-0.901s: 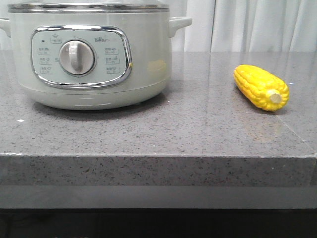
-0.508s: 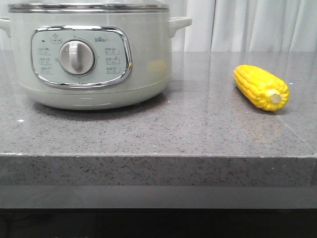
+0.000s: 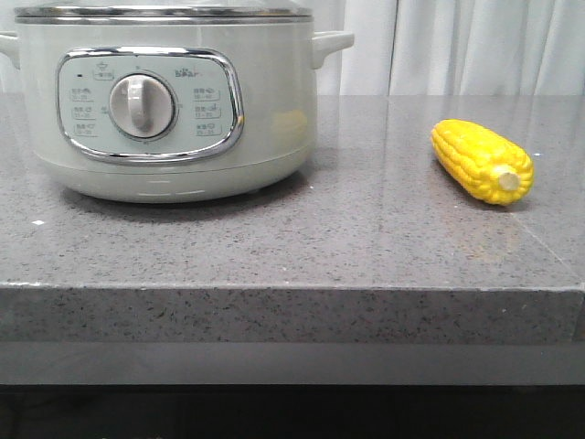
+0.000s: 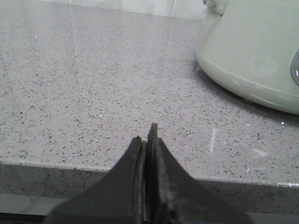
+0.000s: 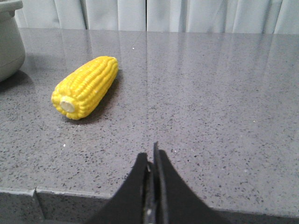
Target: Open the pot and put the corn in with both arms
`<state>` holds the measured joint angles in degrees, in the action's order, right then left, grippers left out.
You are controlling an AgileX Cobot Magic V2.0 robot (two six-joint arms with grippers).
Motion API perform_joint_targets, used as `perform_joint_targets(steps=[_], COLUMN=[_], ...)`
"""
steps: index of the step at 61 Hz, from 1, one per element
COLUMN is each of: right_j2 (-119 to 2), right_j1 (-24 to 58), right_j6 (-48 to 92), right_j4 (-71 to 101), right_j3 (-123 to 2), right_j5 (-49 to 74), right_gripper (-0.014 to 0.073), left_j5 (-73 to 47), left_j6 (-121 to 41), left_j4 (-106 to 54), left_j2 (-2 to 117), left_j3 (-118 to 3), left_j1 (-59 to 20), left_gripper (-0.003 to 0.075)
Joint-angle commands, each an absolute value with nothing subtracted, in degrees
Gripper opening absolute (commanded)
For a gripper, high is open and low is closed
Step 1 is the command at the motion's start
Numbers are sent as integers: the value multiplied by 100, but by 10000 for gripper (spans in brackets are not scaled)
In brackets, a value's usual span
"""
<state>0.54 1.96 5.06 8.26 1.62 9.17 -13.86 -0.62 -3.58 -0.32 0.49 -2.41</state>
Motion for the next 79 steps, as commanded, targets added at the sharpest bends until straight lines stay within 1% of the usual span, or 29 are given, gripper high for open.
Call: perform_joint_targets(steps=[1, 32, 41, 48, 56, 61, 70, 79], right_j2=[183, 183, 183, 183, 26, -343, -1362, -2372], right_j1=[160, 160, 160, 160, 160, 160, 160, 160], right_j6=[532, 532, 532, 532, 532, 532, 537, 537], right_j4=[768, 768, 768, 768, 768, 768, 768, 768], right_j3=[145, 145, 138, -11, -721, -1379, -2539, -3501], right_j5=[480, 480, 391, 226, 518, 826, 1051, 1484], right_gripper=[-67, -67, -67, -67, -67, -67, -67, -67], left_j5=[-891, -879, -629, -373, -643, -1004, -1580, -1606], left_j6=[0, 0, 0, 0, 0, 0, 0, 0], left_j4=[-417, -417, -428, -428, -408, -330, -139, -150], left_j2=[-163, -163, -163, -153, 50, 394, 1535, 2584], left_j3=[32, 32, 32, -187, -914, -1474, -2603, -3321], left_j1=[-294, -294, -294, -294, -294, -294, -294, -294], left_gripper=[-18, -18, -19, -19, -19, -19, -19, -18])
